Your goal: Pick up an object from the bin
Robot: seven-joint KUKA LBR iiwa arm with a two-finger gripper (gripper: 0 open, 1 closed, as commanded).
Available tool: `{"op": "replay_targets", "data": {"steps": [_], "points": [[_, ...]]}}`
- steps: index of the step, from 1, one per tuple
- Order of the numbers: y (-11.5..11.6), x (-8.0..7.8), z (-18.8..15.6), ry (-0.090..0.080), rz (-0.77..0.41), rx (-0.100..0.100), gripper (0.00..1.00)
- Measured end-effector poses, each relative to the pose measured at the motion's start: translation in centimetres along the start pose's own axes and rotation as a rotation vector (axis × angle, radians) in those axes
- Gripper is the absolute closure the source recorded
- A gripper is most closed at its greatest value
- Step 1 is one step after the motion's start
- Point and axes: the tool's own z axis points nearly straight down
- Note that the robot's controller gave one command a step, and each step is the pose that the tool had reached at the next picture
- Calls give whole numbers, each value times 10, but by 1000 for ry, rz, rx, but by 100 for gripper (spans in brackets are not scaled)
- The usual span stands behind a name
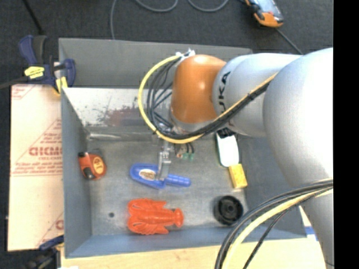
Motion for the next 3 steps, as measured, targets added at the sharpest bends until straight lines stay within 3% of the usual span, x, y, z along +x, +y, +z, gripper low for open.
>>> {"op": "replay_targets", "data": {"steps": [1, 2, 3], "points": [[11, -6, 15, -18, -51, 0, 0], [7, 31, 29, -14, -238, 1, 0], [2, 48, 35, -12, -137, 0, 100]]}}
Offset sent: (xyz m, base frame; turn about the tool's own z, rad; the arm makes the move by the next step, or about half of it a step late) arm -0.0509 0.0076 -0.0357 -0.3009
